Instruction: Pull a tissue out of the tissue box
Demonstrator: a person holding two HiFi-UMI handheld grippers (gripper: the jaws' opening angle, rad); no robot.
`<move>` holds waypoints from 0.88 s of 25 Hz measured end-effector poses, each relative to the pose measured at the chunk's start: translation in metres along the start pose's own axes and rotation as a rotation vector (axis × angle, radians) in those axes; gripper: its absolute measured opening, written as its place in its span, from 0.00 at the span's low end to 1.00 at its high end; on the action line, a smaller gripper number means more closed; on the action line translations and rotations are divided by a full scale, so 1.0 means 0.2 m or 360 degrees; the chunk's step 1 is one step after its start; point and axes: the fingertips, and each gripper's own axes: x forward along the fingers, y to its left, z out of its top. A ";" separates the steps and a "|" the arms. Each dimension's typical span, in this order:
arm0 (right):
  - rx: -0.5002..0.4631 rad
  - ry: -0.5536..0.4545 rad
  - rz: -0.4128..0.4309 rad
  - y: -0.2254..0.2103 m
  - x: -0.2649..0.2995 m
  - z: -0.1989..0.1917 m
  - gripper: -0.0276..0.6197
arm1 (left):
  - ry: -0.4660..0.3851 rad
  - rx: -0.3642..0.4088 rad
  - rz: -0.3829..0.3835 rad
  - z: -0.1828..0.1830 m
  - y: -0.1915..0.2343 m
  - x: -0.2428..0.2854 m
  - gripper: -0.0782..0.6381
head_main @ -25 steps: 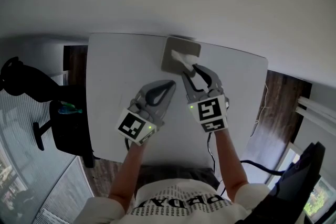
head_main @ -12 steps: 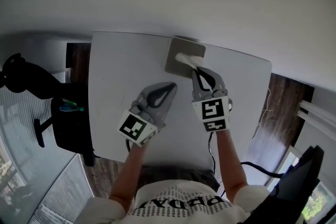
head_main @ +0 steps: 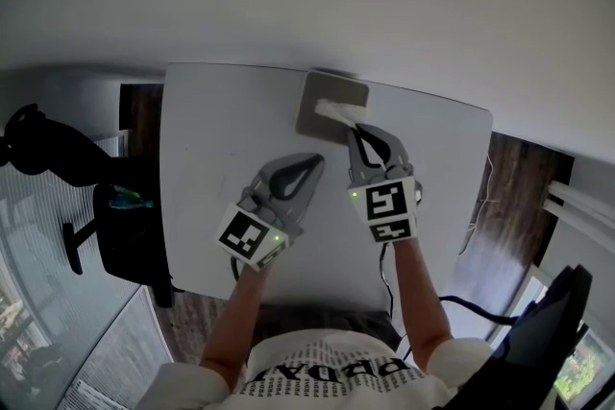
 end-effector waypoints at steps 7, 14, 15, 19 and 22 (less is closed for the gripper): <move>0.0014 -0.0011 -0.0003 -0.02 -0.04 0.05 0.06 | -0.0010 0.0012 -0.0018 0.06 -0.04 0.00 0.10; 0.0001 -0.0068 -0.0019 -0.02 -0.17 0.15 0.06 | -0.0038 0.0087 -0.0018 0.17 -0.11 -0.05 0.10; 0.0001 -0.0079 -0.0022 -0.01 -0.19 0.17 0.06 | -0.0042 0.0104 -0.0022 0.20 -0.13 -0.06 0.10; -0.0002 -0.0104 -0.0019 0.02 -0.31 0.23 0.06 | -0.0055 0.0150 -0.0029 0.29 -0.22 -0.13 0.10; 0.0012 -0.0116 0.0004 0.06 -0.39 0.27 0.06 | -0.0086 0.0125 -0.0029 0.34 -0.26 -0.16 0.10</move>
